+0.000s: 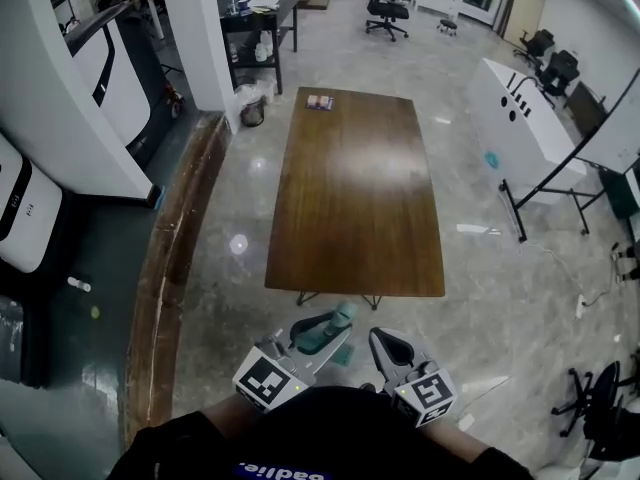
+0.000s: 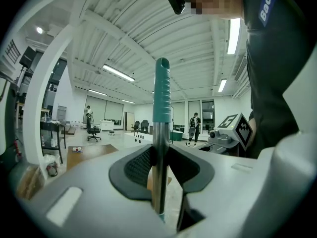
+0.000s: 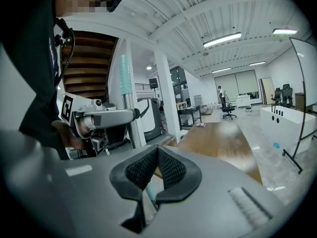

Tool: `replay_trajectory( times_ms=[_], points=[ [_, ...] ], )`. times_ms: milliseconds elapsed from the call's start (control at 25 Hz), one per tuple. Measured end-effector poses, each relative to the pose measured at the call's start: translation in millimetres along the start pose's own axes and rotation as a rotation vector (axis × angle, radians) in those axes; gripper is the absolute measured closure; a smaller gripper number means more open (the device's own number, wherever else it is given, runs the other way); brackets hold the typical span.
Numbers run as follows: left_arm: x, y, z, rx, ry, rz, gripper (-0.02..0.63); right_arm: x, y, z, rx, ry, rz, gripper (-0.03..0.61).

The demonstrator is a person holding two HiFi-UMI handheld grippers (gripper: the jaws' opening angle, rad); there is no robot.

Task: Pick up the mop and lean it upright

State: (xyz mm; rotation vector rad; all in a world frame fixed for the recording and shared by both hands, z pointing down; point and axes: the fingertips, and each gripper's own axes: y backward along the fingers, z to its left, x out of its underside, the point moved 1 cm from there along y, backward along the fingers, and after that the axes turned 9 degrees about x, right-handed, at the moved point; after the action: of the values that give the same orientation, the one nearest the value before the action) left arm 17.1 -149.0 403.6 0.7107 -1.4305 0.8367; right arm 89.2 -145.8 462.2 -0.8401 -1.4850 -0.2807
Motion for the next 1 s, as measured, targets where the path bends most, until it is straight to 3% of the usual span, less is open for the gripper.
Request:
replay_trajectory(
  times_ms=[280,480,720,1000],
  points=[
    [1.0,72.2,51.4,-0.027,-0.002,-0.036,0.492,-13.1,-59.1,59.5,-0.031,0.035,0.010,0.574],
    [0.9,121.8,90.6,-0.143,0.033,-0.064,0.492,-18.0,-90.9,86.4,-0.101,0.048,0.020,0.574],
    [8.7,154.8,124.6,-0.269,0.011,-0.019,0.492,-13.1,-125.1,94.9,-0.208,0.034,0.034,0.574],
    [12.9,162.0,148.6,-0.348,-0.022,0.042,0.492,-31.1,-165.8,74.2,-0.328,0.000,0.002,0.574]
  ],
)
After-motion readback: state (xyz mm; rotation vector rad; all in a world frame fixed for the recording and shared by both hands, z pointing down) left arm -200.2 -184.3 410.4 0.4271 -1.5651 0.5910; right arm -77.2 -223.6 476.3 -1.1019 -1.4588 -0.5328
